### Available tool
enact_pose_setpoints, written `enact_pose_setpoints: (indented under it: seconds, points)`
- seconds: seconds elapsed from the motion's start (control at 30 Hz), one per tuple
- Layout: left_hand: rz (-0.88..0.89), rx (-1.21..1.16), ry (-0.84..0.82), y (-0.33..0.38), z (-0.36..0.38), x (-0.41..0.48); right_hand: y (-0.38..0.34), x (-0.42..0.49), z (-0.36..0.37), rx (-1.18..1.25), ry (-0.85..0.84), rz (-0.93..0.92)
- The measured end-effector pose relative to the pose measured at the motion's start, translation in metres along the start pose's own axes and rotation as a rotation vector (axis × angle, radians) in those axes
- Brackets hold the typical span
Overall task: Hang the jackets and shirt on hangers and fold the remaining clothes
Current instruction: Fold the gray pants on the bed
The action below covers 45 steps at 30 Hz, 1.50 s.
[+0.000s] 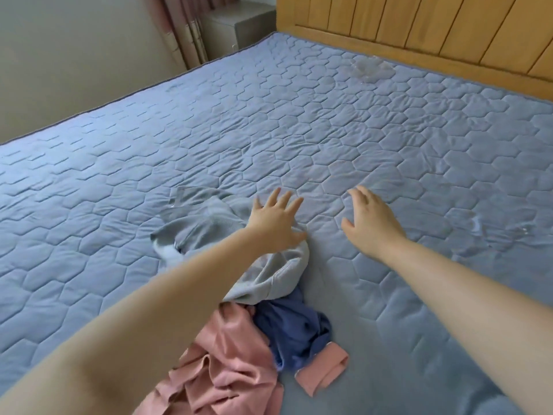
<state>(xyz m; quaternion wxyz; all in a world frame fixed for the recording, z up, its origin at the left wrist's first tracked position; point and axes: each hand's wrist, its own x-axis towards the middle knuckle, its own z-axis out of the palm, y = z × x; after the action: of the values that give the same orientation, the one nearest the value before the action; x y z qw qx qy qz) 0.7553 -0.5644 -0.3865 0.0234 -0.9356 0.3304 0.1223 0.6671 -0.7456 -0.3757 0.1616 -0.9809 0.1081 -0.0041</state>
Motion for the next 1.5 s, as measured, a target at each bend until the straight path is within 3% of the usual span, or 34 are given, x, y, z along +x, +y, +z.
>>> enact_pose_setpoints:
  seconds: [0.17,0.37,0.57,0.87,1.1,1.23,1.4,1.5]
  points:
    - [-0.201,-0.186,-0.317,-0.055,0.063,-0.039,-0.033,-0.015,0.035,-0.036,-0.071,-0.076]
    - [-0.2,-0.167,0.072,-0.032,0.126,-0.048,-0.027,-0.033,0.055,-0.071,-0.111,-0.059]
    - [-0.117,-0.369,0.343,-0.005,0.115,-0.032,0.007,-0.046,0.05,-0.026,-0.106,0.083]
    - [0.123,-0.589,0.5,0.078,0.031,0.024,0.079,-0.065,0.021,0.277,0.024,0.338]
    - [0.399,-0.864,0.517,0.223,-0.069,0.062,0.147,-0.087,-0.055,0.559,0.35,0.496]
    - [0.455,-1.083,0.39,0.275,-0.094,0.081,0.19,-0.107,-0.088,0.552,0.449,0.533]
    - [0.276,-0.609,-0.021,0.282,-0.009,0.117,0.239,-0.133,-0.073,0.459,0.315,0.693]
    - [0.244,-0.477,-0.113,0.282,0.048,0.118,0.262,-0.144,-0.044,0.433,0.234,0.744]
